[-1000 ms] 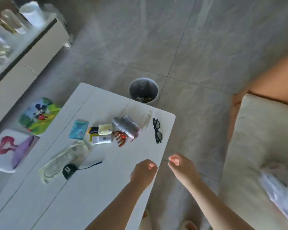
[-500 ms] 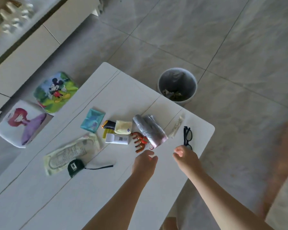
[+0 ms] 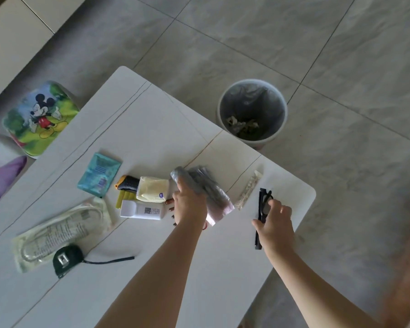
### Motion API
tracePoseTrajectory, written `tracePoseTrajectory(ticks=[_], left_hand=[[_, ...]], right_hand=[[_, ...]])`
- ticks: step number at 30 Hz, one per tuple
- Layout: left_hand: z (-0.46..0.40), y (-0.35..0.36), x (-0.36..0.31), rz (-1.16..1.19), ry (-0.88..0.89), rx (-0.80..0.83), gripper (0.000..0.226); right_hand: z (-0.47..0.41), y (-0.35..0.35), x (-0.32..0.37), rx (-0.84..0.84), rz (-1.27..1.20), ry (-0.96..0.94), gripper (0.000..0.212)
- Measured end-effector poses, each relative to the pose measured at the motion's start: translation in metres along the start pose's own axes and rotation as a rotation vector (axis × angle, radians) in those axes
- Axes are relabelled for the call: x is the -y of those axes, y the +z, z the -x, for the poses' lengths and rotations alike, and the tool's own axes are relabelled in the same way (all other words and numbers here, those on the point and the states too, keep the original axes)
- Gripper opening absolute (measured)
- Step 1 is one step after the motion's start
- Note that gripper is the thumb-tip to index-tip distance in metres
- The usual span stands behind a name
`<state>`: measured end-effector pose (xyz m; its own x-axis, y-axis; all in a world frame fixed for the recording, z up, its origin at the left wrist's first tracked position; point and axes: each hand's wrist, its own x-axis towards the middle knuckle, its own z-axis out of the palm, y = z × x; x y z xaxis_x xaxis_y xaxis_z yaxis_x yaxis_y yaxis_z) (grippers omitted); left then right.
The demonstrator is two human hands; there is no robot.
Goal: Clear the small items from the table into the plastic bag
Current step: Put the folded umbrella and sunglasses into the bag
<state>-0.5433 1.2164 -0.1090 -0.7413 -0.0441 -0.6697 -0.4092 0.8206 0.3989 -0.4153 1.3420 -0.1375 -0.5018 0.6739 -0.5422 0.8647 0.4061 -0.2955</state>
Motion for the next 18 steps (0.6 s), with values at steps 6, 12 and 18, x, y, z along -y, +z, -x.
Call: tracePoseTrajectory(ticks=[6, 12, 18], left_hand=[[-0.004, 0.006, -0.006, 0.042, -0.025, -0.017, 0.095], [-0.006, 0.017, -0.009, -0.167, -0.065, 0.073, 0.079], [0.007, 0.029, -0.003, -0.276, 0.012, 0.069, 0.058]], right_hand=[[-0.018, -0.005, 0.011, -0.009, -0.413, 0.084, 0.032], [-0.038, -0.012, 0.038, 0.022, -0.478, 0.065, 0.032], [-0.04, 0.002, 0.049, -0.013, -0.109, -0.018, 0.062]])
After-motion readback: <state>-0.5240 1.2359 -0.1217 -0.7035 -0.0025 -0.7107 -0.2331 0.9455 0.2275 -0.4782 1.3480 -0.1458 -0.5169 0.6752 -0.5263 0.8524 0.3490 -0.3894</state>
